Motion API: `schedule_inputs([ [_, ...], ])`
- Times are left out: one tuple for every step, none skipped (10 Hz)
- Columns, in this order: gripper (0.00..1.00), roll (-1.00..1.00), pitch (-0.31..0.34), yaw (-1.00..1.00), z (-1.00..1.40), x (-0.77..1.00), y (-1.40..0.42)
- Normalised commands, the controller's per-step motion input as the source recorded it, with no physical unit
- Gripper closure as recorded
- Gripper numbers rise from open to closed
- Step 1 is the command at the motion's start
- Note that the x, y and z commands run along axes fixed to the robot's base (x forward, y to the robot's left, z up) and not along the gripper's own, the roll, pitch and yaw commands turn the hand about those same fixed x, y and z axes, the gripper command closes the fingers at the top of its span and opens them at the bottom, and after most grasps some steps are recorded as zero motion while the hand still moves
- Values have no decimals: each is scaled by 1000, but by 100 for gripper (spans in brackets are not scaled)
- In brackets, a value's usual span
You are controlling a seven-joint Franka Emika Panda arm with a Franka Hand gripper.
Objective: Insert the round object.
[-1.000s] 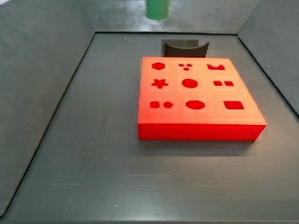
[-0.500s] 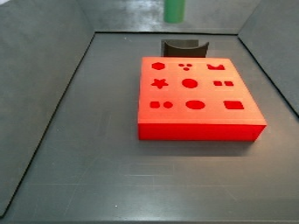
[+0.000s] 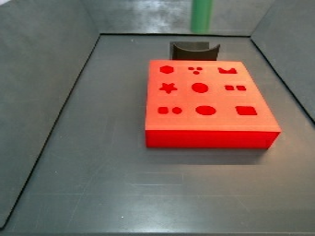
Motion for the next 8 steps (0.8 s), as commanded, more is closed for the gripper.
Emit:
schedule_inputs([
  [100,-107,-170,60,-369,957,29],
  [100,-17,-154,31,-454,903,-6],
  [100,0,-81,49,-440,697,-34],
  [100,31,-57,100,-437,706,0],
  [100,50,-46,117,-451,697,0],
  [100,66,-36,123,-437,689,0],
  [100,224,0,103,-349,354,-74],
  [100,364,80,69,-369,180,-286],
])
